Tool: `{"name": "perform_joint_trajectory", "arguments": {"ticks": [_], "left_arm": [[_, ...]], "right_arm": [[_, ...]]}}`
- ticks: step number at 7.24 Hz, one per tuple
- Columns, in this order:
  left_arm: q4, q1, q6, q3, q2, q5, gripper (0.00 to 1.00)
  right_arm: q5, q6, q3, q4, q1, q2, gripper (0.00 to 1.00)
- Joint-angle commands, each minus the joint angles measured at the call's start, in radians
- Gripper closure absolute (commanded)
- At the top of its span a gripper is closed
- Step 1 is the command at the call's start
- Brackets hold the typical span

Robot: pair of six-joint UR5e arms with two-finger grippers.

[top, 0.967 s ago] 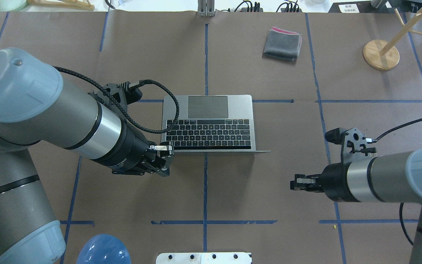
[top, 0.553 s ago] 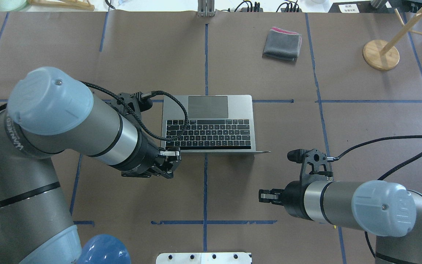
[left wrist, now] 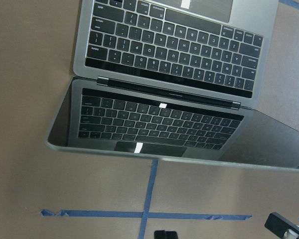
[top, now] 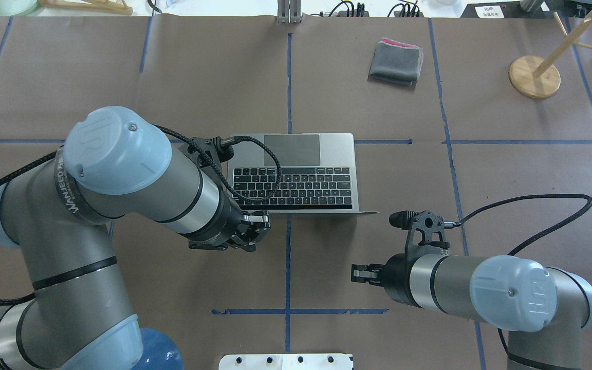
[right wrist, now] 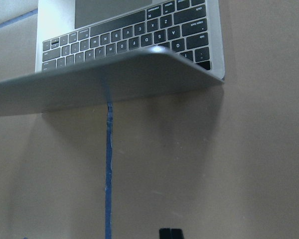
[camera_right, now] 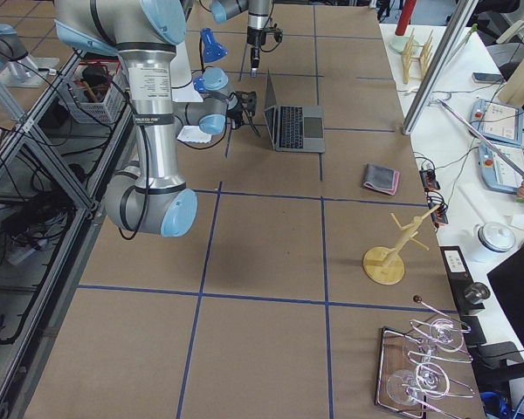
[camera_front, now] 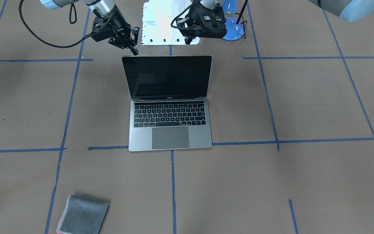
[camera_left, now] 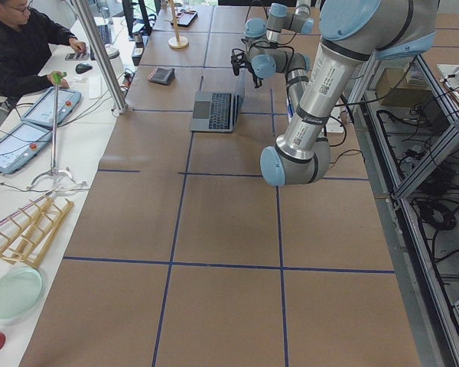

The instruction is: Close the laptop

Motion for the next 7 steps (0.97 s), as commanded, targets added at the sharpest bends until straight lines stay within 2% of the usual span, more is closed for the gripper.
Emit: {"name": "perform_joint_trajectory", "arguments": {"ticks": [1,2,5,7], "left_arm": [[-0.009,0.002,0.003,0.042,-0.012,0.019,0.99],[-0.009,0.002,0.004,0.049,-0.012,0.019,0.99],[-0.009,-0.004,0.055,0.059,-0.028,0.056,0.99],[-0.012,-0.033,0.066,0.076,-0.028,0.057,0.99]], "right_arm": [[-0.009,-0.007,-0.042,-0.003,0.053,0.068,1.00],[-0.009,-0.007,-0.083,-0.003,0.072,0.109,1.00],[0.000,-0.013,-0.088,-0.032,0.146,0.125,1.00],[0.004,-0.029,-0.092,-0.124,0.187,0.200,1.00]]}}
